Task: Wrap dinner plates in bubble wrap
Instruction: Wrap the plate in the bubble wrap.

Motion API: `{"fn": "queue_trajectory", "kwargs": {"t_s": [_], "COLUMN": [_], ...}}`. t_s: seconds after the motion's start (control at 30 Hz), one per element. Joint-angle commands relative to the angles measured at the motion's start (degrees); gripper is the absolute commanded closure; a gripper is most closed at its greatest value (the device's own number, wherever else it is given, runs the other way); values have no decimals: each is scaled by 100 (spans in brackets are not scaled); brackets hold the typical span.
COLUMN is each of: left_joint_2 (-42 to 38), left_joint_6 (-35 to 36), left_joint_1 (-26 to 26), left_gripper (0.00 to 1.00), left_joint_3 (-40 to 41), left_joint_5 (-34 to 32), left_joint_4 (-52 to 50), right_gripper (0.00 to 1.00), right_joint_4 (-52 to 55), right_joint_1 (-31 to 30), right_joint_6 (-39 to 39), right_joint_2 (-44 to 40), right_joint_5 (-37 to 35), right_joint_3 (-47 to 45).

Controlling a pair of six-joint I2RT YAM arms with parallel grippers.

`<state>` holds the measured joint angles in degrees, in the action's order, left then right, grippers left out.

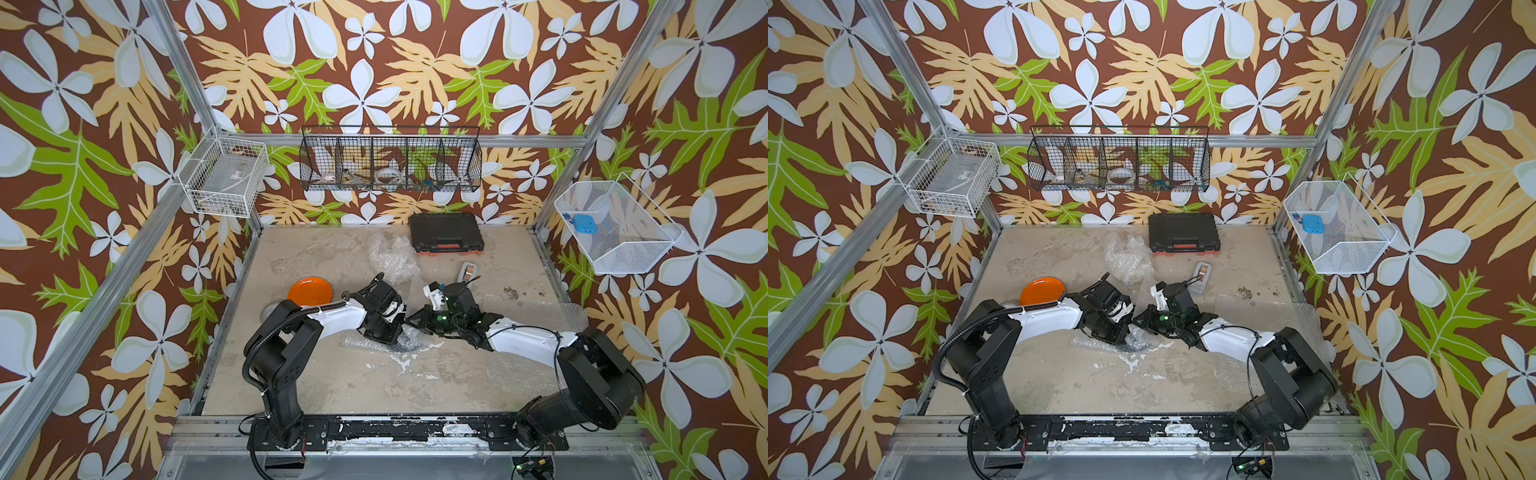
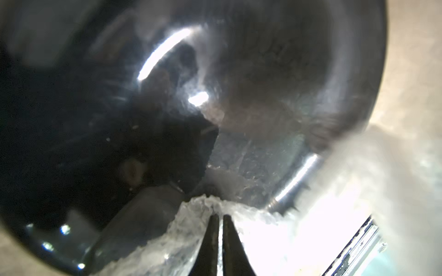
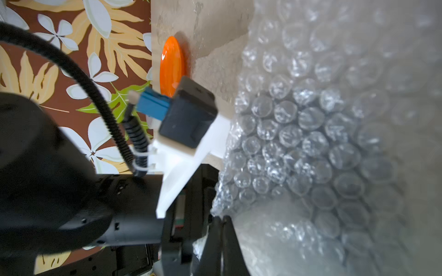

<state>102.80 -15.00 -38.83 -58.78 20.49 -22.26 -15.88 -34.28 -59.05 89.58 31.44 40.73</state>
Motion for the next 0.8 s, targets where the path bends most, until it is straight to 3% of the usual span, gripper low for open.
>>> {"fn": "queue_trajectory", "kwargs": {"t_s": [0.0,0.27,0.47,0.6,0.77], "left_joint_2": [-66,-972,-1188,-854,-443], "left_joint_6": [-48,-487,-1241,-1573,-1631], "left_joint_1": [24,293,367,291,288], "left_gripper": [91,89,74,87,90], "left_joint_3": [104,57,77,339,569], "left_joint_5": [-116,-168,892,1124,1061], "left_joint_4": [-211,-141,482,948,1127], "right_gripper": [100,100,100,100,100], "right_joint_4": [-712,-864,-1040,-1064,-1153], "right_joint_1": [-61,-91,-96,-96,-112], "right_joint_6": [-322,-531,-678,-753,-867], "right_joint_2": [396,1088,1200,1159,1105], "right_joint_5": [-50,-352,-349,-324,-206], "right_joint_3": [57,-76,-263,-243,-158]}}
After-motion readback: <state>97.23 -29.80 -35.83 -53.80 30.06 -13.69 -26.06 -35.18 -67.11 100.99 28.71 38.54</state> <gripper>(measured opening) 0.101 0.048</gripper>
